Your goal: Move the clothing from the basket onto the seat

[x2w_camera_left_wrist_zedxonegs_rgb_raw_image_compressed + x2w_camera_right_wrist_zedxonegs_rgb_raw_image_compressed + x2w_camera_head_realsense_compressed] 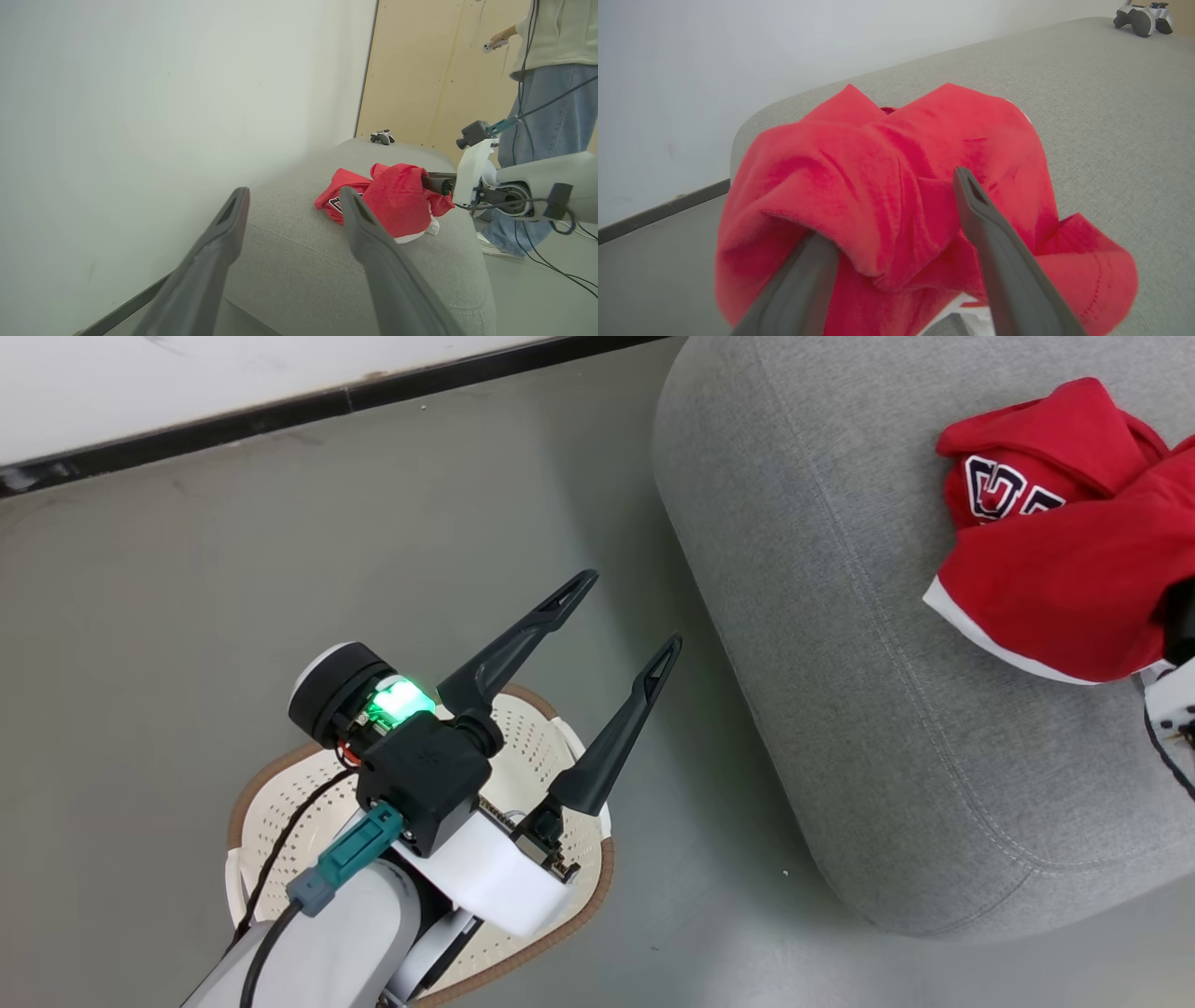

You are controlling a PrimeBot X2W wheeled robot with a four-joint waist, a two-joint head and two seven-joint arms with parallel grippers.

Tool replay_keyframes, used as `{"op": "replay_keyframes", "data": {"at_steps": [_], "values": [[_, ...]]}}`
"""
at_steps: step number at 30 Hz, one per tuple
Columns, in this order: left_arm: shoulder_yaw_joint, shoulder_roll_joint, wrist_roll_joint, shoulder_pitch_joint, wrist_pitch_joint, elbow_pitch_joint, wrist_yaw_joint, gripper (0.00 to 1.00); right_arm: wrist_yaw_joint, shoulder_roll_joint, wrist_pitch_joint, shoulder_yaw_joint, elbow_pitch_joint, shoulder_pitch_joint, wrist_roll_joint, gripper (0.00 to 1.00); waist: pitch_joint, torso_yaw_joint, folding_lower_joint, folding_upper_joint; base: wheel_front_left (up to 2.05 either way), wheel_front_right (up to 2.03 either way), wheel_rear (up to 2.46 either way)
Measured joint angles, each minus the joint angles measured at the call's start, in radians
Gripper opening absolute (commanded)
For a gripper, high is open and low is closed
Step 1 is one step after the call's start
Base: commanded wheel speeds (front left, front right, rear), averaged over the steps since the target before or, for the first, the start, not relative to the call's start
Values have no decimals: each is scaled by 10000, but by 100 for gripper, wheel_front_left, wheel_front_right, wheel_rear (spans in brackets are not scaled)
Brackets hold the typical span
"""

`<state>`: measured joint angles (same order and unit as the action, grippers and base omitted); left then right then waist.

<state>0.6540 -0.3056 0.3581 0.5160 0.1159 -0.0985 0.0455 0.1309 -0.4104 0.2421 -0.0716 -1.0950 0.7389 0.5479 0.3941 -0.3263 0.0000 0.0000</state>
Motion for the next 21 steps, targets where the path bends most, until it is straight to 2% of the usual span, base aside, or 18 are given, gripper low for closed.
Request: {"op": "replay_keyframes", "data": {"at_steps": [8,21], "values": [[25,88,94,-184,222,209,0,100,0,44,59,-69,426,-672,-46,100,-305,-195,0,0,0,0,0],[-13,90,190,-471,426,391,-15,100,0,155,71,-274,1908,-1797,-380,100,-764,-613,0,0,0,0,0]]}}
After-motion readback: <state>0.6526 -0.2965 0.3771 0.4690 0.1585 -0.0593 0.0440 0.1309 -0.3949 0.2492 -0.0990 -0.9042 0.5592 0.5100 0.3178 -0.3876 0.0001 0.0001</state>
